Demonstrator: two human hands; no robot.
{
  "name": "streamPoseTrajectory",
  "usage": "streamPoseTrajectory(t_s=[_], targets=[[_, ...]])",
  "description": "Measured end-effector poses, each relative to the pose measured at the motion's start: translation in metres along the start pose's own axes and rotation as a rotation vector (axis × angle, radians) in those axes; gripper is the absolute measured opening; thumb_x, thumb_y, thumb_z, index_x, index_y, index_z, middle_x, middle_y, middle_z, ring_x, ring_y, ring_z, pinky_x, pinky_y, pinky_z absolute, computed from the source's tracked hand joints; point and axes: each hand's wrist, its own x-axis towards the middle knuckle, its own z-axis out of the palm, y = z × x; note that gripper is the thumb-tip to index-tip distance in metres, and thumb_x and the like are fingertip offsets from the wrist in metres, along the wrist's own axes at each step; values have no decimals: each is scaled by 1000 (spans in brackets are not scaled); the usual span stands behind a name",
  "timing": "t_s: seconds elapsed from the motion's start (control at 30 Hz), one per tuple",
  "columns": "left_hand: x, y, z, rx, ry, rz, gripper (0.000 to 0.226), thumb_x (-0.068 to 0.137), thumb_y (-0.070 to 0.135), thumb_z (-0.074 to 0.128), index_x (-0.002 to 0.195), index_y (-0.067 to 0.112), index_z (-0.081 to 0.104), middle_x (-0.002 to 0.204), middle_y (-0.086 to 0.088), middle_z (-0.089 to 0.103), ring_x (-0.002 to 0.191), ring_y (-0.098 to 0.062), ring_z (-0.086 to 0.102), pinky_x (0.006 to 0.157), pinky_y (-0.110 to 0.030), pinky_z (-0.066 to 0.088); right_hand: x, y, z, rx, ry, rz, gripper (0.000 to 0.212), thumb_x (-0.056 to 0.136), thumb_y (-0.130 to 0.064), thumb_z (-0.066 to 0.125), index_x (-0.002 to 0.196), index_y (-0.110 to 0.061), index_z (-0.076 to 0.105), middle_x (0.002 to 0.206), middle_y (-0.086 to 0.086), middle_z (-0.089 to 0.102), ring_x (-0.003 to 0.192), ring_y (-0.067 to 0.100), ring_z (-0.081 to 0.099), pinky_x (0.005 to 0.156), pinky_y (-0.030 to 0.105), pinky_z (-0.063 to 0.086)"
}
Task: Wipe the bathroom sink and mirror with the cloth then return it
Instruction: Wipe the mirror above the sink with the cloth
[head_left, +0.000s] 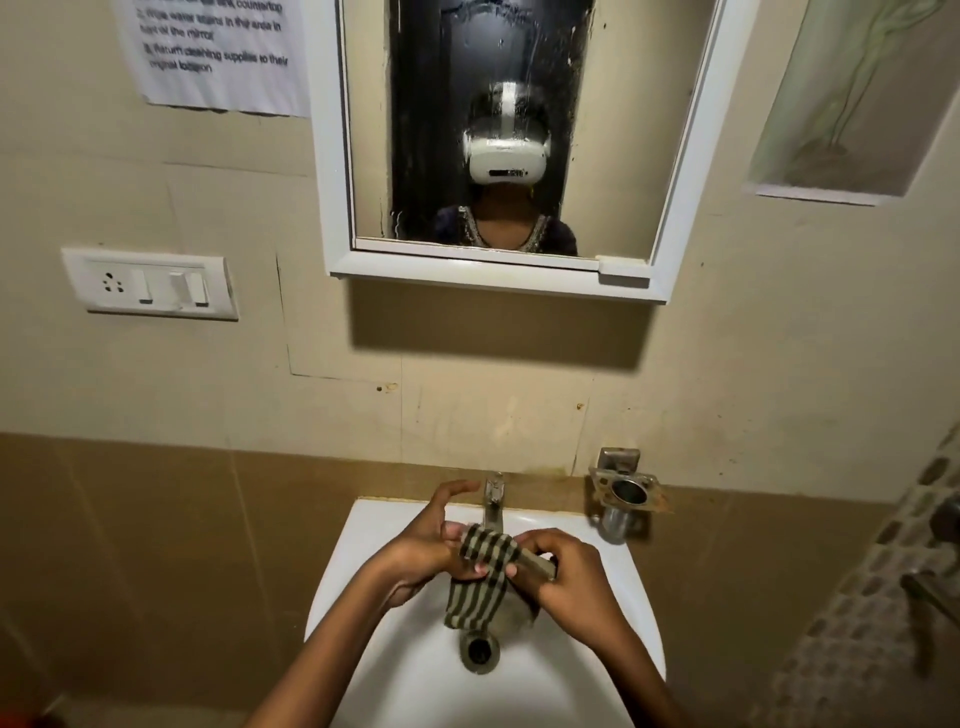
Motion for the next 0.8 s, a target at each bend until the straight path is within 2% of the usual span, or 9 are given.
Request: streamPoseTrajectory(t_s=[0.13, 0.2, 0.27, 0.33, 0.4, 0.47, 0.6, 0.7, 0.8], targets=[[5, 19, 2, 428, 202, 155, 35, 64, -2, 78, 87, 22, 70, 70, 4, 58, 66, -8, 53, 65, -22, 53, 10, -1, -8, 442, -127, 160, 20, 72, -20, 65, 58, -25, 52, 61, -8, 52, 68, 14, 49, 64, 29, 37], [10, 32, 0, 503, 256, 228, 23, 67, 9, 80, 69, 27, 65, 70, 6, 57, 66, -6, 52, 60, -11, 45, 18, -5, -13, 705, -188, 240, 10, 69, -21, 63, 76, -16, 56, 72, 1, 61, 76, 18, 56, 67, 29, 42], [18, 45, -1, 537, 290, 299, 23, 70, 16, 78, 68, 29, 58, 86, 3, 60, 77, -9, 56, 63, -11, 43, 25, -14, -18, 788, -255, 248, 25, 76, -23, 70, 93, -10, 57, 90, 7, 69, 89, 22, 65, 74, 33, 50], [25, 63, -1, 512, 286, 358, 21, 75, 13, 72, 72, 26, 55, 94, -1, 62, 81, -13, 58, 68, -18, 45, 36, -29, -24, 605, -188, 184, 48, 66, -39, 81, 98, -12, 57, 97, 4, 72, 92, 18, 68, 78, 33, 56], [31, 91, 1, 497, 261, 434, 17, 79, 9, 66, 76, 19, 54, 78, 0, 60, 71, -14, 53, 64, -23, 43, 50, -51, -37, 325, 3, 95, 60, 51, -46, 86, 95, -18, 57, 92, 0, 73, 85, 13, 69, 78, 35, 58], [34, 124, 0, 521, 284, 535, 12, 80, 11, 66, 82, 15, 55, 70, 1, 58, 65, -10, 52, 62, -22, 43, 67, -75, -59, 159, 180, -11, 47, 55, -41, 86, 89, -22, 59, 81, -2, 73, 75, 7, 68, 69, 31, 58], [27, 212, -3, 514, 375, 810, 18, 74, 17, 74, 88, 15, 62, 71, 2, 62, 62, -7, 55, 61, -22, 46, 94, -144, -121, -59, 341, -261, 36, 60, -40, 81, 82, -17, 64, 77, -3, 72, 71, 9, 66, 65, 33, 56], [17, 286, -2, 548, 441, 1013, 21, 72, 18, 75, 91, 17, 66, 91, 3, 70, 78, -8, 67, 73, -19, 54, 108, -198, -173, -179, 494, -434, 30, 62, -34, 80, 77, -16, 61, 71, -4, 66, 63, 9, 60, 49, 16, 44], [6, 356, -8, 416, 551, 1171, 14, 78, 12, 72, 92, 14, 67, 92, 0, 74, 83, -12, 69, 74, -22, 55, 121, -243, -233, -164, 896, -514, 26, 71, -25, 77, 82, -19, 54, 71, -2, 61, 62, 13, 58, 51, 17, 39]])
